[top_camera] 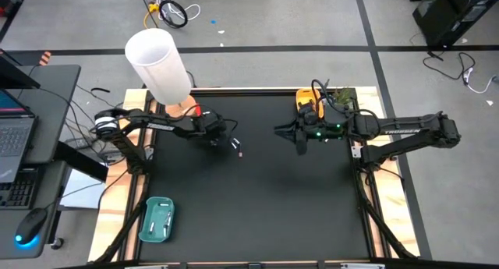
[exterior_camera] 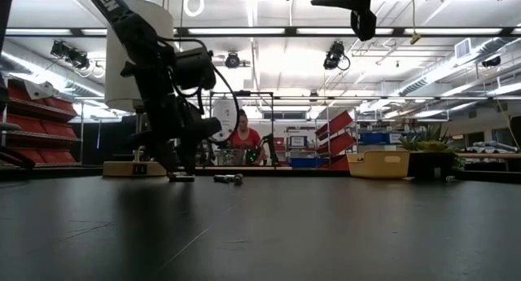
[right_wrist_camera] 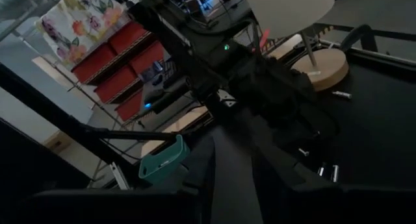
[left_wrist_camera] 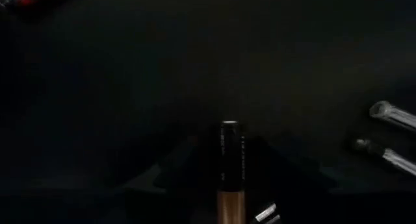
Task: Sort batteries
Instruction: Put the left black battery into the yellow bin
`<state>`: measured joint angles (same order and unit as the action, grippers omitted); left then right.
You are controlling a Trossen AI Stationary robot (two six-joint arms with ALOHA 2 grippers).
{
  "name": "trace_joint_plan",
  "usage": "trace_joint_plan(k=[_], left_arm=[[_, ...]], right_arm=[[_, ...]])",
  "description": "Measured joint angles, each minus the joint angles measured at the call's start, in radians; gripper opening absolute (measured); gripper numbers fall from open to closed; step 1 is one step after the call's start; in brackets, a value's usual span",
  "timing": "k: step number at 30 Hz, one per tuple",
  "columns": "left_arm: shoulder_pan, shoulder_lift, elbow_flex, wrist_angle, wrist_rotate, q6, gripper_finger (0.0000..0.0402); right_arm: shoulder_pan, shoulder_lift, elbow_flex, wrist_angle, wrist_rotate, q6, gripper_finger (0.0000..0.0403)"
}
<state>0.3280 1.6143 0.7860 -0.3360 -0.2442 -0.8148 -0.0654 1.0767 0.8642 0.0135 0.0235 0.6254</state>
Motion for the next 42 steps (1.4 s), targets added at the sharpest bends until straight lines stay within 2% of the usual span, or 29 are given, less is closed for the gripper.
trace_joint_plan(k=[5, 10, 11, 19, 26, 34, 42], left_arm=[[-0.001, 0.033, 0.005, 0.001, -0.005, 0.018, 0.0154], [0.0, 0.036, 0.004, 0.007, -0.007, 0.049, 0.0057], [0.0, 0.036, 0.004, 0.009, -0.007, 0.058, 0.0051], [0.01, 0.006, -0.002, 0.032, 0.002, 0.051, 0.0052], [0.041, -0.105, 0.002, 0.168, 0.007, 0.045, 0.0052], [0.045, -0.186, 0.002, 0.456, 0.059, -0.006, 0.0052], [0.012, -0.176, 0.002, 0.946, 0.163, -0.017, 0.0052]], right_arm=[[0.0, 0.0, 0.0, 0.0, 0.011, 0.004, 0.0087], [0.0, 0.0, 0.0, 0.0, 0.012, 0.004, 0.0087], [0.0, 0.0, 0.0, 0.0, 0.013, 0.003, 0.0087], [0.0, 0.0, 0.0, -0.007, 0.015, 0.0, 0.0087], [-0.001, 0.001, 0.0, -0.071, 0.143, 0.018, 0.0087], [-0.027, 0.001, 0.0, -0.089, 0.159, -0.017, 0.0097], [-0.055, 0.025, 0.0, -0.088, 0.158, -0.046, 0.0153]])
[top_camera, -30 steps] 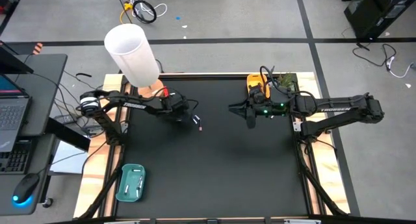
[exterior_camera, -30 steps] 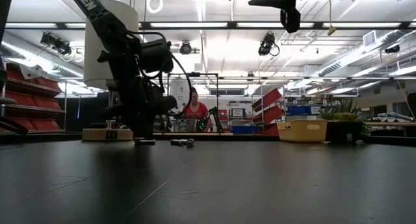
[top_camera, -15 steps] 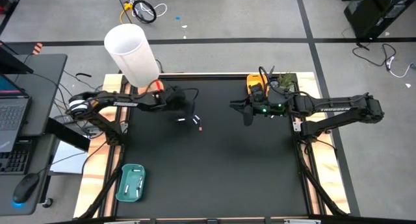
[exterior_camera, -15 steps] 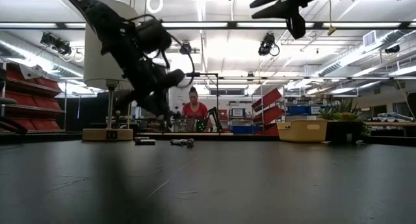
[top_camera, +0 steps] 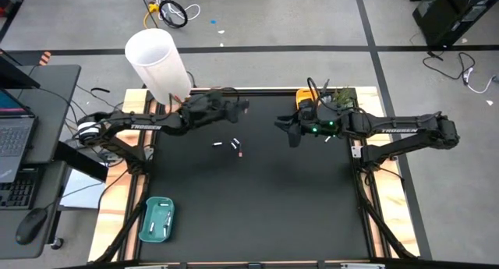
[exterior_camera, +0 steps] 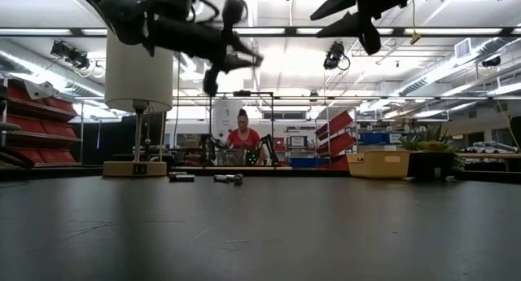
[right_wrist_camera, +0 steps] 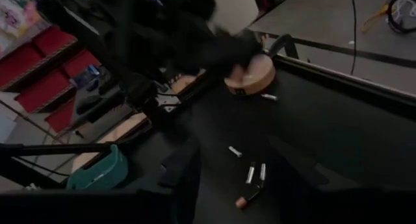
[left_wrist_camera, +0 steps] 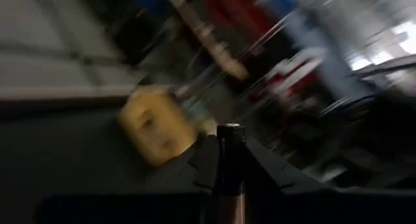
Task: Sort batteries
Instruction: Put the left black battery into the yellow bin
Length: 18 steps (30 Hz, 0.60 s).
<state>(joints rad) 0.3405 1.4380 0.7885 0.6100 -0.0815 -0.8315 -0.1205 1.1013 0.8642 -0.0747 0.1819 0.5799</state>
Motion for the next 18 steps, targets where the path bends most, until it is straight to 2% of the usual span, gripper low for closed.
trace_joint_plan(k=[4, 8, 12, 18], left_arm=[[-0.024, 0.003, 0.001, 0.173, 0.027, 0.016, 0.0052], [-0.063, 0.003, 0.001, 0.253, 0.039, 0.049, 0.0052], [-0.104, 0.003, 0.001, 0.282, 0.045, 0.12, 0.0052], [-0.15, 0.003, 0.001, 0.284, 0.044, 0.147, 0.0052]], right_arm=[[-0.001, 0.047, 0.0, 0.031, -0.022, 0.027, 0.018], [0.001, 0.101, 0.0, 0.143, -0.05, 0.03, 0.0191], [-0.009, 0.158, 0.0, 0.252, -0.083, 0.052, 0.0189], [-0.041, 0.237, 0.0, 0.366, -0.199, 0.108, 0.0185]])
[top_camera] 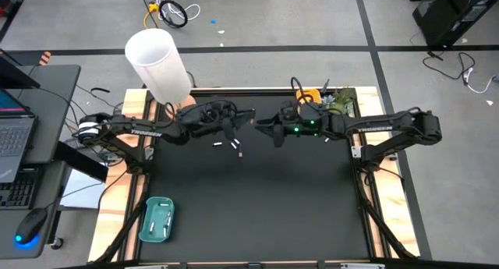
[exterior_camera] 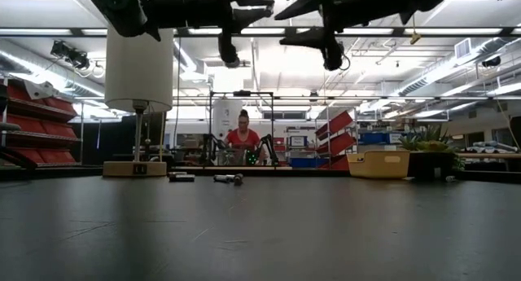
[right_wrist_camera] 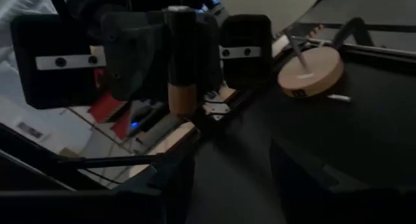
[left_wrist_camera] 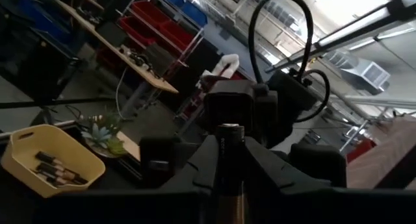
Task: Sort batteries
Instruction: Put the left black battery into the yellow bin
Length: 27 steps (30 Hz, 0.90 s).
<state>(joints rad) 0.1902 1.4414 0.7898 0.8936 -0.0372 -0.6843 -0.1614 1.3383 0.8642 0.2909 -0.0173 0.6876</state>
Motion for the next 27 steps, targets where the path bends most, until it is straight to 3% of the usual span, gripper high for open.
trace_joint_plan(k=[20, 27], left_arm=[[-0.074, 0.031, 0.003, -0.002, -0.07, -0.005, 0.0052], [-0.08, 0.084, 0.063, -0.004, -0.062, -0.003, 0.0052]], right_arm=[[-0.002, 0.036, 0.0, 0.152, -0.048, -0.036, 0.0174], [-0.002, 0.038, 0.0, 0.145, -0.063, -0.044, 0.0141]])
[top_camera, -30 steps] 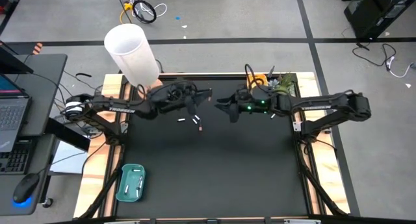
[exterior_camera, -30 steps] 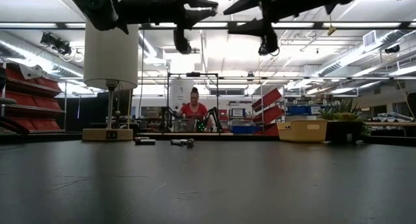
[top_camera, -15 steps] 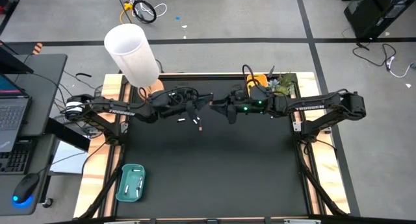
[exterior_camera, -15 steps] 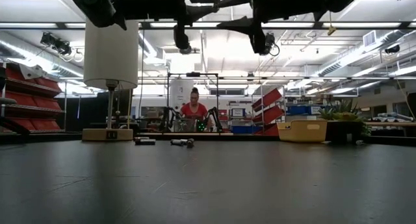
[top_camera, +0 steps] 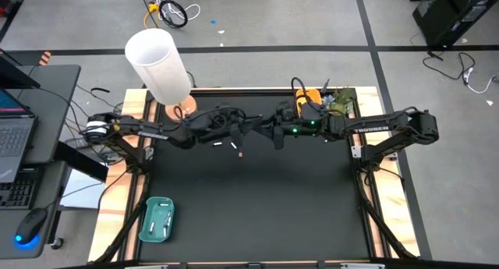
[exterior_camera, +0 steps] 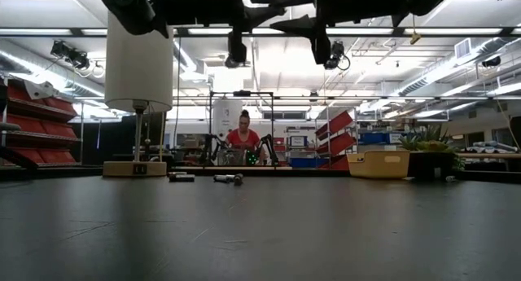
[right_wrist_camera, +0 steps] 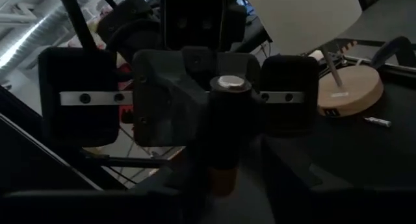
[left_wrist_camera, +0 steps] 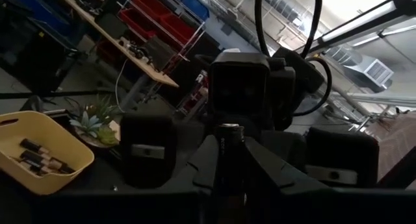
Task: Sort batteries
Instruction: Put the left black battery into the yellow bin
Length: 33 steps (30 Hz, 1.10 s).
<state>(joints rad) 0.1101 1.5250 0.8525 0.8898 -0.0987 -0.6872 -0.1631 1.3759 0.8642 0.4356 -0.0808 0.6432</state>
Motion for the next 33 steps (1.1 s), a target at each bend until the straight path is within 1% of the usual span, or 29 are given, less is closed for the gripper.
trace_joint_plan(k=[2, 5, 6, 11, 14, 17, 22, 25, 28, 30, 33], left_arm=[[0.0, 0.006, 0.012, -0.003, 0.001, 0.003, 0.0052], [0.0, 0.006, 0.014, -0.018, 0.002, 0.013, 0.0052], [0.0, 0.006, 0.014, -0.028, 0.006, 0.018, 0.0052], [0.001, 0.003, 0.017, -0.062, 0.031, 0.011, 0.0052], [0.001, 0.003, 0.017, -0.063, 0.024, 0.007, 0.0057], [-0.002, 0.004, 0.017, -0.069, -0.019, 0.001, 0.0094], [0.005, 0.005, 0.017, -0.077, -0.029, -0.001, 0.0188], [0.013, 0.003, 0.016, -0.084, -0.036, -0.005, 0.0232], [0.025, 0.0, 0.015, -0.084, -0.038, -0.011, 0.0252], [0.033, -0.002, 0.014, -0.09, -0.034, -0.028, 0.0253], [0.037, -0.005, 0.014, -0.089, 0.0, -0.038, 0.0244]], right_arm=[[0.0, 0.0, 0.0, 0.004, -0.001, -0.008, 0.0111], [0.001, 0.0, 0.0, 0.003, -0.003, -0.009, 0.0047], [0.0, 0.0, 0.0, -0.001, -0.004, -0.009, 0.0036], [-0.001, 0.0, 0.0, -0.006, -0.014, -0.014, 0.0036], [-0.002, 0.0, -0.001, -0.008, -0.022, -0.017, 0.0036], [-0.003, 0.0, -0.001, -0.019, -0.016, -0.026, 0.0036], [-0.004, -0.022, -0.001, -0.05, 0.013, -0.041, 0.0036], [-0.008, -0.053, 0.0, -0.087, 0.04, -0.045, 0.0036], [-0.02, -0.1, 0.0, -0.141, 0.074, -0.049, 0.0036], [-0.029, -0.138, 0.001, -0.185, 0.097, -0.06, 0.0036], [-0.046, -0.201, 0.001, -0.287, 0.143, -0.073, 0.0036]])
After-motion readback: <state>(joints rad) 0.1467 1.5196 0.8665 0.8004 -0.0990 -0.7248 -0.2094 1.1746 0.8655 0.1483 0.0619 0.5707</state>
